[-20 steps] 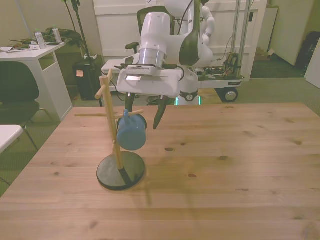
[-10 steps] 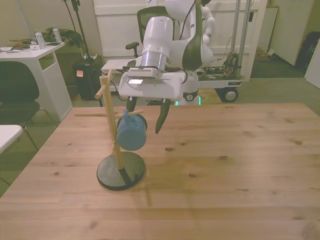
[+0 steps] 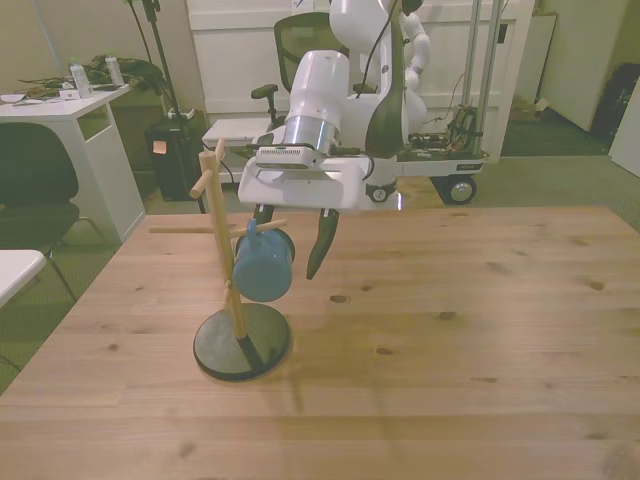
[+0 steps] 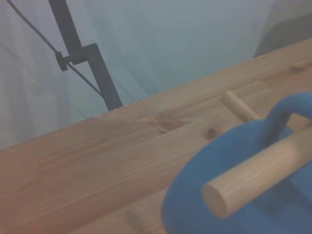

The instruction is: Unload the mug

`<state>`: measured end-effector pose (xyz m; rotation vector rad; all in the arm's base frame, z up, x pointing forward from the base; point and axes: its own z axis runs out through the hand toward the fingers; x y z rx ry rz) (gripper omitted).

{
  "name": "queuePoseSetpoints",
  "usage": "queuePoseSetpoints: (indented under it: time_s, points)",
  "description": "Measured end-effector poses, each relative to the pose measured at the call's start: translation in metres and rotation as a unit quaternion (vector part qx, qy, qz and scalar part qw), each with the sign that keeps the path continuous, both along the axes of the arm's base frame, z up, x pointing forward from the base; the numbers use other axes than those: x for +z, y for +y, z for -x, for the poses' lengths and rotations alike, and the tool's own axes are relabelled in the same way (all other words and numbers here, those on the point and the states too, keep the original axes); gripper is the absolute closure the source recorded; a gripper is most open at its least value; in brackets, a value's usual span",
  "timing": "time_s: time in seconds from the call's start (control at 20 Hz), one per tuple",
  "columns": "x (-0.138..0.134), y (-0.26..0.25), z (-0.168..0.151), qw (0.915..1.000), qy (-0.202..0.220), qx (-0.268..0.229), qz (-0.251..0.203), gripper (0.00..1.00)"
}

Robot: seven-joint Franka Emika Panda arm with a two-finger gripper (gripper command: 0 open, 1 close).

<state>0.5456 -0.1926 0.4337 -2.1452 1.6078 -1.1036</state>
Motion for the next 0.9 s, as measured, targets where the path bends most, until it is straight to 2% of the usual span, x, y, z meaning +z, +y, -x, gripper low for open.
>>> queuePoseSetpoints:
  time_s: [0.05, 0.1, 0.9]
  points:
    - [0.0000, -0.0005, 0.0001, 1.0000, 0.000, -0.001, 0.000, 0.00]
    - [0.0001, -0.0008, 0.0002, 1.0000, -0.001, -0.002, -0.001, 1.00]
    - [-0.0022, 0.0020, -0.0028, 1.0000, 0.000, 0.000, -0.002, 1.00]
